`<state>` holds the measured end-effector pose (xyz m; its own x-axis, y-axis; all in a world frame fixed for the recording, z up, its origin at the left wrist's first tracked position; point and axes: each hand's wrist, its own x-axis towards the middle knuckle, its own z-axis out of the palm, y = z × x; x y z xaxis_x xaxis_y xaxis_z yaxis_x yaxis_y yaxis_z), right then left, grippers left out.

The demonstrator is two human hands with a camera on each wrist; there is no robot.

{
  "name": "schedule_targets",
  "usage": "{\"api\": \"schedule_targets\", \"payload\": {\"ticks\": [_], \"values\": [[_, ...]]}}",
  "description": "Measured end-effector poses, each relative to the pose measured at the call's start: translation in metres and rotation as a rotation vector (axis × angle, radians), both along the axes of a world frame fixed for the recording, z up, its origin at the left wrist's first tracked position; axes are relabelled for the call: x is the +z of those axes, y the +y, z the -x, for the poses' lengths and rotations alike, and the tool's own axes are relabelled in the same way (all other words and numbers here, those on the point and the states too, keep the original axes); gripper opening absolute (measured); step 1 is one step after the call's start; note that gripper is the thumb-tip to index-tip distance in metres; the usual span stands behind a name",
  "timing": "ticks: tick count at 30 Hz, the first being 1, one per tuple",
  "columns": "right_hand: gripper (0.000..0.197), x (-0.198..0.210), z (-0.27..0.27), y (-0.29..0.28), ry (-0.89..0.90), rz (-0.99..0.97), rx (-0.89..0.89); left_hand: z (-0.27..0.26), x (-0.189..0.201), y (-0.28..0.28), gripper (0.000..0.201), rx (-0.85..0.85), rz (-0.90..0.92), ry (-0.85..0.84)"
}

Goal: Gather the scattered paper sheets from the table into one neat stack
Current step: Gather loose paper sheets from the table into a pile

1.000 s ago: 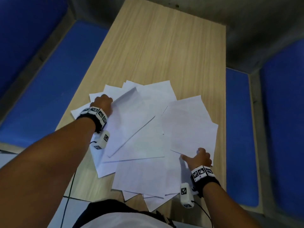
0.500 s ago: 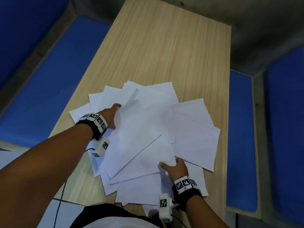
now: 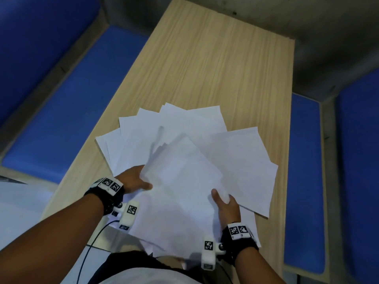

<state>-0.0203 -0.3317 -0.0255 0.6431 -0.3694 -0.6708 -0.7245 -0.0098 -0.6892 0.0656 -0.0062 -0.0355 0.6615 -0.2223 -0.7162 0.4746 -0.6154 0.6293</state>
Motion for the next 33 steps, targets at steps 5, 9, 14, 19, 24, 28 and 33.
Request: {"api": "schedule_targets", "payload": {"ticks": [5,9,14,19,24,28,33], "values": [[0.043,-0.005,0.027,-0.009,0.039,-0.132,0.114,0.03,-0.002,0.008,0.048,0.38,0.158,0.051],[0.013,0.0,0.04,-0.01,0.048,-0.089,0.171,0.047,0.012,0.001,0.027,0.439,0.246,0.138],[0.008,0.018,0.033,0.005,0.17,-0.2,0.201,0.077,0.0,-0.015,0.085,0.316,0.326,0.302],[0.081,0.025,0.03,0.008,0.162,-0.36,0.036,0.098,-0.007,-0.045,0.07,0.295,0.189,0.19],[0.131,0.032,0.029,-0.005,-0.093,-0.297,0.145,0.076,0.05,-0.05,0.035,0.118,0.126,-0.159],[0.061,0.071,0.009,-0.018,-0.26,-0.115,0.264,0.046,0.12,-0.043,0.019,0.071,0.189,-0.369],[0.048,0.121,-0.022,-0.033,-0.513,0.003,0.227,0.025,0.153,-0.045,0.045,0.108,0.219,-0.492]]}}
